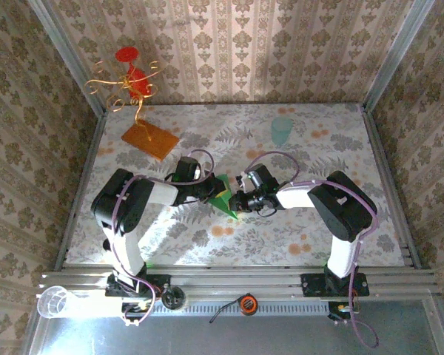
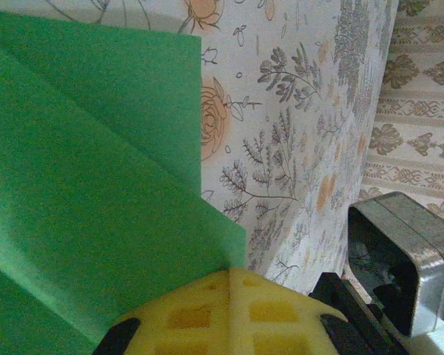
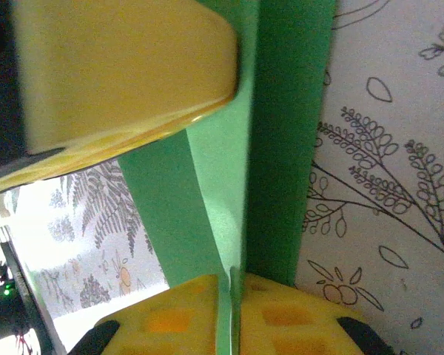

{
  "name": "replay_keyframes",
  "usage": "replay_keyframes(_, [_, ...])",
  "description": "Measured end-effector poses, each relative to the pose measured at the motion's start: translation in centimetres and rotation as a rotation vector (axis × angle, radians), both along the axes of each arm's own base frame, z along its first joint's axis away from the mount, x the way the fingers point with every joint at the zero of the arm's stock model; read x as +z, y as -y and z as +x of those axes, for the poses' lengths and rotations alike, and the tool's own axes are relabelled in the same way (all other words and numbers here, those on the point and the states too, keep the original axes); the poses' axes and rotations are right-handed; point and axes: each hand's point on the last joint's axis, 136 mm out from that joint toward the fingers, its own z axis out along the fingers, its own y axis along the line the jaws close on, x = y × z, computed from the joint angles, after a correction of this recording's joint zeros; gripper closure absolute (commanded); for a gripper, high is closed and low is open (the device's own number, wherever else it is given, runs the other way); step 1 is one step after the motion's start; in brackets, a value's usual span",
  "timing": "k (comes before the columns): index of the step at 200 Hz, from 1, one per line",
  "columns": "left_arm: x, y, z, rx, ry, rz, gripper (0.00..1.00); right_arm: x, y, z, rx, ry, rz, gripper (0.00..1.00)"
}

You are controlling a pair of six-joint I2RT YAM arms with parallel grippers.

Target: Fold a paper plane with a square sheet of paper (pick it up from the middle)

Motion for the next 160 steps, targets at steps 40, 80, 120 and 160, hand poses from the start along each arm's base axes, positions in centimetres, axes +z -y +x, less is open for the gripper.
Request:
replay_keyframes(40, [0.0, 0.0, 0.0, -0.002, 0.000, -0.001, 0.95, 0.2, 0.7, -0.7, -0.013, -0.062, -0.007, 0.77])
replay_keyframes(80, [0.0, 0.1, 0.0, -0.003, 0.000, -0.001, 0.95, 0.5, 1.4, -1.6, -0.027, -0.107, -0.018, 0.77])
replay_keyframes(120, [0.0, 0.1, 0.0, -0.003, 0.000, -0.001, 0.95, 0.5, 1.5, -2.3, -0.020, -0.133, -0.015, 0.77])
replay_keyframes(160, [0.0, 0.1, -0.1, -0.004, 0.000, -0.001, 0.95, 0.4, 1.6, -2.5, -0.023, -0.144, -0.014, 0.83])
